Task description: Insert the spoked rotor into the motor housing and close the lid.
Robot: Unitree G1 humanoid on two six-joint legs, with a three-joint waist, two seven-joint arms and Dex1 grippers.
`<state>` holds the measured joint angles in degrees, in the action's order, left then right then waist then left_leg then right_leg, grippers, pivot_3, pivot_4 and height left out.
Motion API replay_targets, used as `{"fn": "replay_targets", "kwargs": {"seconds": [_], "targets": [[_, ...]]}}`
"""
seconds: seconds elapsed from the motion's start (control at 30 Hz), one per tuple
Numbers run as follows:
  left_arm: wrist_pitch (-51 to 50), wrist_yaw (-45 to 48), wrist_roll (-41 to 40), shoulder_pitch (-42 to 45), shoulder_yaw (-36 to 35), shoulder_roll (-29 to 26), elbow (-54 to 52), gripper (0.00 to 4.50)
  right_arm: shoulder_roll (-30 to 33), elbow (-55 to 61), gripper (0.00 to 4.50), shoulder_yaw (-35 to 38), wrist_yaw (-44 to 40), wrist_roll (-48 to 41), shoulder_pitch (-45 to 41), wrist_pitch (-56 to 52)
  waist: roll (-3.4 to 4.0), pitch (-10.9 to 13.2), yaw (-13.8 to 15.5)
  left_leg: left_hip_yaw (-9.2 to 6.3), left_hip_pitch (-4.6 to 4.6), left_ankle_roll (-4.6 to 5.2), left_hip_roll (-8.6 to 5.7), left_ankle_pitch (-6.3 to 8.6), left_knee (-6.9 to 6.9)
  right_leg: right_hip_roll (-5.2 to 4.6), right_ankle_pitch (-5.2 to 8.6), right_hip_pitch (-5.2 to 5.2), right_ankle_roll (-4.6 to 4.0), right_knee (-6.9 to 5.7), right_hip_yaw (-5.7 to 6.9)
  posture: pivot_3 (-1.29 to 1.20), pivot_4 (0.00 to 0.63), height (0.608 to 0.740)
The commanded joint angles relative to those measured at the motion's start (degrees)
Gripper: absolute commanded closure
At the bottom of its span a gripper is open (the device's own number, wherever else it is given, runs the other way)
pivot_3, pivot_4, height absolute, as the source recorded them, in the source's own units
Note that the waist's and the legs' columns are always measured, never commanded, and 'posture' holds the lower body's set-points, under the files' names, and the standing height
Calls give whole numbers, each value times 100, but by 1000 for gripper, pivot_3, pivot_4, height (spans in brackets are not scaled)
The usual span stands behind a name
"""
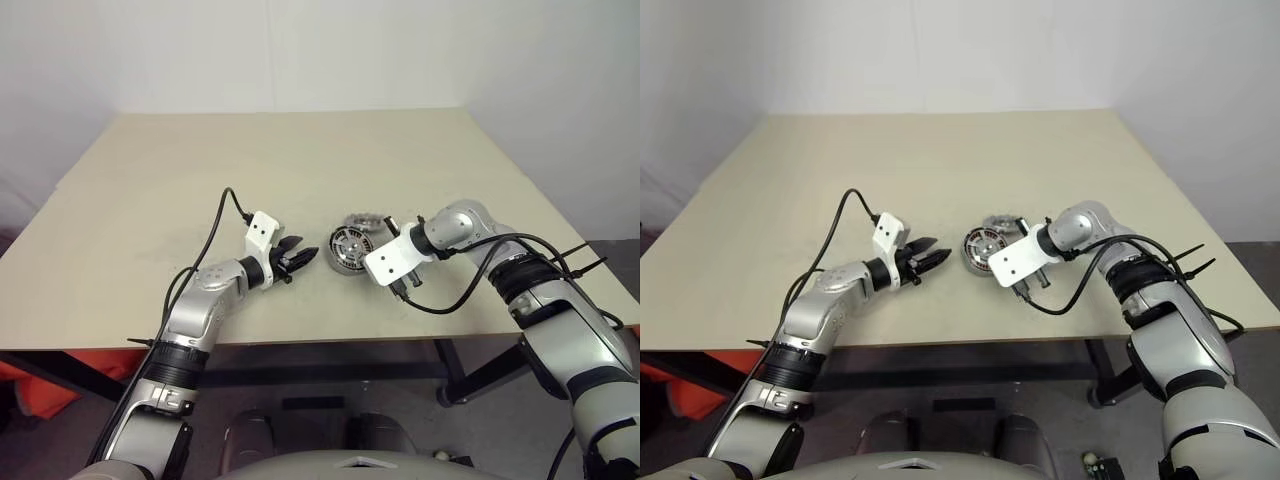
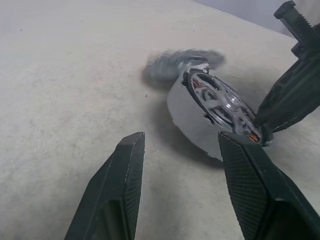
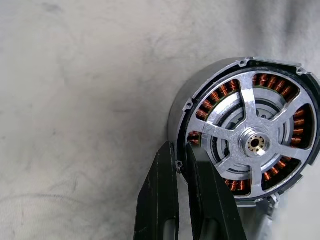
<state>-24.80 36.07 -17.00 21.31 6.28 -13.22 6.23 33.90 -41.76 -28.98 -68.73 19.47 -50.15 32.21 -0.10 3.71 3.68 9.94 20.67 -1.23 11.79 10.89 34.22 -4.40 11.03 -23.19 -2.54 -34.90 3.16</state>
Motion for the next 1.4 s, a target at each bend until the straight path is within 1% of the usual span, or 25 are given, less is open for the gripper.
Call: {"fn": "replay_targets", "kwargs": {"seconds": [0.03, 0.1, 0.27, 0.37, 0.5, 0.6, 0.7, 0.77, 0.83, 1.1, 1.37, 1.4], "targets": [[98, -6, 12, 76, -62, -2, -125, 2042, -81, 505, 4487, 617, -189, -738, -98, -1003, 1, 1, 10, 0, 4, 0, 0, 0, 0, 0, -1, -3, -1, 0, 0, 0, 0, 740], [101, -4, 13, 57, -64, -2, -123, 2042, -98, 830, 4487, 794, -404, -1048, -55, -1662, 1, 1, 19, -1, 10, 0, 0, -1, 0, 0, -3, -5, -4, 0, 0, 0, 0, 740], [101, -10, 23, 25, -53, 10, -141, 2042, 33, 1420, 4487, 1068, -726, -1434, 41, -2840, 1, 1, 47, -2, 40, 8, 1, 5, -3, 0, -7, -26, -11, 2, 2, 0, 0, 740], [104, -13, 26, 8, -65, 4, -146, 2042, 98, 1987, 4487, 1180, -920, -1683, 214, -3628, 1, 1, 78, -1, 51, 16, 0, 9, -3, 0, -6, -30, -12, 9, 3, 0, 0, 740], [105, -31, 20, -61, -98, -17, -197, 2042, 119, 2935, 4487, 1226, -1042, -2047, 560, -4985, 2, 2, 105, 0, 46, 13, 1, 9, -4, -1, -6, -29, -11, 10, 3, 0, 0, 740], [111, -64, 20, -121, -135, -35, -243, 2042, -33, 3420, 4487, 1238, -820, -2231, 677, -5930, 3, 2, 108, -1, 40, 4, 3, 4, -4, 0, -6, -29, -10, 5, 3, 0, 0, 740], [96, -96, 0, -200, -193, -78, -327, 2042, -493, 3403, 4487, 1253, -195, -2270, 579, -6857, 4, 3, 85, -2, 30, -8, 4, -3, -5, 0, -6, -26, -7, 2, 2, 0, 0, 740], [79, -109, -1, -254, -213, -100, -398, 2042, -726, 3274, 4487, 1254, 111, -2246, 491, -7163, 5, 3, 83, -6, 17, -18, 6, -9, -7, 5, -5, -18, -5, 1, 2, 0, 0, 740], [63, -120, 5, -308, -230, -119, -466, 2042, -842, 3193, 4487, 1213, 262, -2222, 440, -7247, 5, 3, 90, -9, 19, -23, 5, -12, -10, 5, -5, -18, -5, 2, 2, 0, 0, 740], [-1, -219, -37, -482, -358, -218, -685, 2042, -1108, 2874, 4487, 1062, 576, -2206, 382, -7362, 6, 4, 171, -10, 31, -21, 2, -9, -18, 4, -6, -21, -7, 8, 2, 0, 0, 740], [-22, -280, -43, -496, -367, -190, -721, 2042, -1480, 2096, 4487, 1110, 978, -2214, 311, -7473, 7, 4, 178, -11, 25, -26, 1, -11, -18, 4, -6, -17, -6, 6, 2, 0, 0, 740], [-22, -280, -42, -489, -363, -189, -715, 2042, -1514, 1992, 4167, 1141, 1042, -2217, 283, -7466, 7, 4, 177, -11, 22, -26, 1, -11, -17, 4, -6, -14, -6, 6, 2, 0, 0, 740]]}}
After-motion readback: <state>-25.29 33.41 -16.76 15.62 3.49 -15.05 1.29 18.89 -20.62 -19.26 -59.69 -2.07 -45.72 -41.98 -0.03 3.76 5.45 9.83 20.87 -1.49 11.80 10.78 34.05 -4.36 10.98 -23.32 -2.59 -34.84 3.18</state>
